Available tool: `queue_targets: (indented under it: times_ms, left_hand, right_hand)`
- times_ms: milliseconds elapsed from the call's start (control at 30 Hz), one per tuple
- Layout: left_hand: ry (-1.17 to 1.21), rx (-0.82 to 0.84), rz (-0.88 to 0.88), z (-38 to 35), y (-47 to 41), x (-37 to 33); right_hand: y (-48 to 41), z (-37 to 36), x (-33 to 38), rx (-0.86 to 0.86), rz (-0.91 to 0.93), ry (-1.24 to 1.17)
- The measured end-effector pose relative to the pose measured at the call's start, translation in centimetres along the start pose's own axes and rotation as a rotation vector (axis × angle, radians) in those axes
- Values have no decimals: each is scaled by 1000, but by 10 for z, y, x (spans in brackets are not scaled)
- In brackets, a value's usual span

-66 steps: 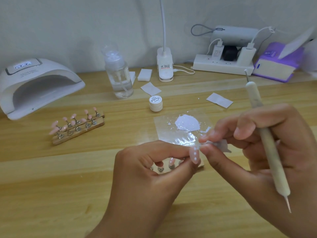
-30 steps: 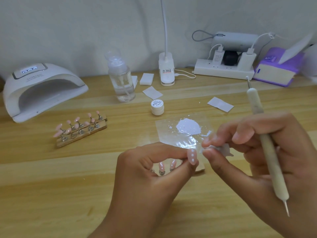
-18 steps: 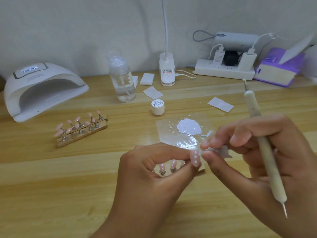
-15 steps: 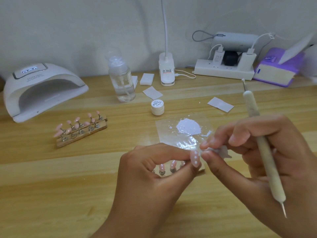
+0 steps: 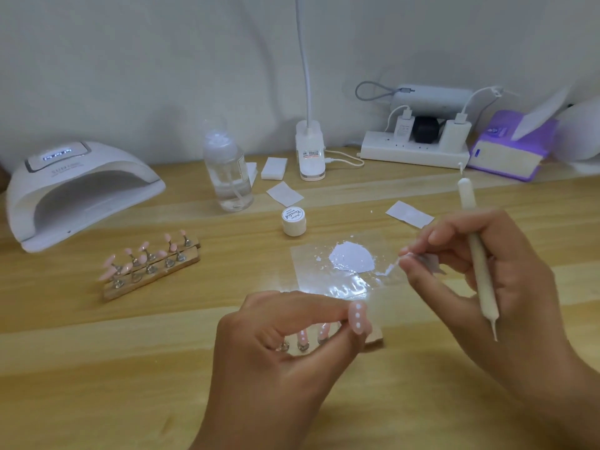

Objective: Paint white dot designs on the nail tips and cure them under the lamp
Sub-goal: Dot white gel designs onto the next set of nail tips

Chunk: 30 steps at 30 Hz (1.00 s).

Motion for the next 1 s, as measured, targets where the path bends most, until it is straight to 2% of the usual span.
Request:
queue_targets:
  times_ms: [133,267,433,500,567,700,833,1000]
  left_hand:
    - [115,17,73,-2,-1,9]
    - [161,19,135,-1,-2,17]
    - [122,2,91,5,-6,16]
    - [123,-20,94,7,-6,17]
    - [128,-42,105,8,-6,18]
    - [137,-36,114,4,-5,20]
    - [101,2,93,1,-5,15]
    - [72,25,69,-1,-5,17]
  right_hand:
    - [-10,11,-39,59,-98,240]
    - [-12,14,-56,150,-179,361]
    - [-11,14,-52,152,-195,516]
    - [-12,14,-41,129,-173,452]
    - [-10,8,-28,136,-172,288]
    - [-1,-15,2,270,-30,66]
    - [8,-33,14,331,55,-12]
    - [11,-35,17,313,47,5]
Point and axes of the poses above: each hand's wrist, its own y-axis away from the middle knuckle, its own z-axis out of the back of the hand, x = y × z, the point moved 7 cm from there along -y, towards the middle knuckle, and after that the axes turned 7 degrees about x, right-handed, at the moved point
